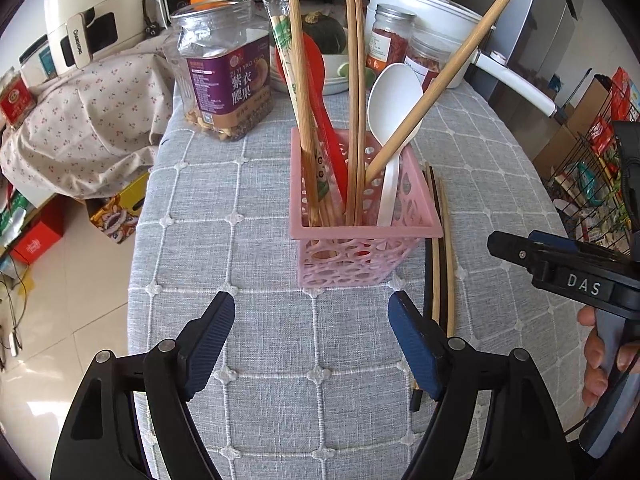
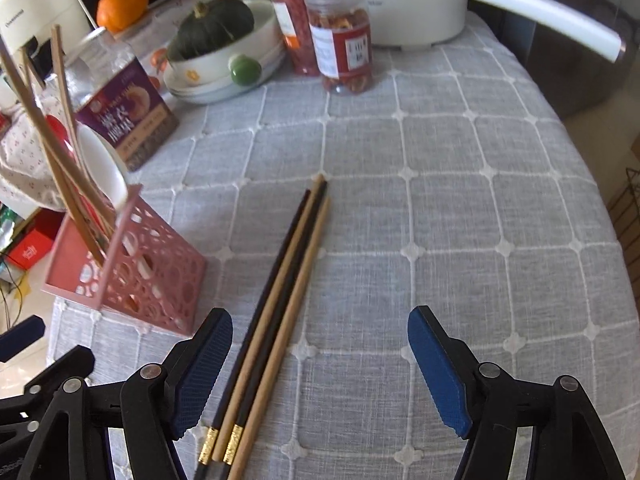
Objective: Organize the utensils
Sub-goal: 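Grasp a loose wooden chopstick with the right tool while the left tool approaches the black chopsticks, then grasp a black gold-tipped chopstick with the left tool and lift it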
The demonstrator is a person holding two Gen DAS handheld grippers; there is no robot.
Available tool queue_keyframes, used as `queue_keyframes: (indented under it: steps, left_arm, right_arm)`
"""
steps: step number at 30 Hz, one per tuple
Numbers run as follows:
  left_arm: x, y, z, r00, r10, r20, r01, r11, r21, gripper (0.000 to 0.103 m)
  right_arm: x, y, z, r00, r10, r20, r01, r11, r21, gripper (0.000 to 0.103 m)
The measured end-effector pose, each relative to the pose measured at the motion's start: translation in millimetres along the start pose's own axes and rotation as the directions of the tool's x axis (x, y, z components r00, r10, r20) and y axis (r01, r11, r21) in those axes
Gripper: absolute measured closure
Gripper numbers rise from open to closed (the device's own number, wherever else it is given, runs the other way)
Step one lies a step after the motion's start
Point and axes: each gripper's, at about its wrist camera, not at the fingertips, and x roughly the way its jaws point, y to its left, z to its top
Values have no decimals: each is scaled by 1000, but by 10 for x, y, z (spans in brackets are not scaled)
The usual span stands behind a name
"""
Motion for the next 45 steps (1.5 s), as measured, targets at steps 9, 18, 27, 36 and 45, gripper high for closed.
queue_keyframes:
  steps: [9, 18, 27, 36, 45]
  left_arm:
    - [34, -22, -7, 1000, 0, -15, 0, 1000, 14, 22]
    - [26, -41, -15, 1000, -6, -21, 7, 1000, 23, 22]
    - [-17, -250, -64, 999, -28, -30, 31, 996, 86, 22]
    - [-52, -893, -207, 997, -57, -50, 69, 959, 274, 22]
    - [212, -1572, 59, 991, -95, -99, 123, 934, 336, 63]
  right_arm:
    - [474, -23, 64, 994, -54, -99, 56, 998, 11, 26]
    - [643, -29, 128, 989, -101, -108, 103, 994, 19, 26]
    - [581, 11, 94, 979, -168, -115, 162, 985, -57, 61]
    - [313, -546, 43, 986, -95, -139, 101, 994, 31, 98]
    - [-140, -1098, -25, 997, -9, -79, 18, 993, 114, 98]
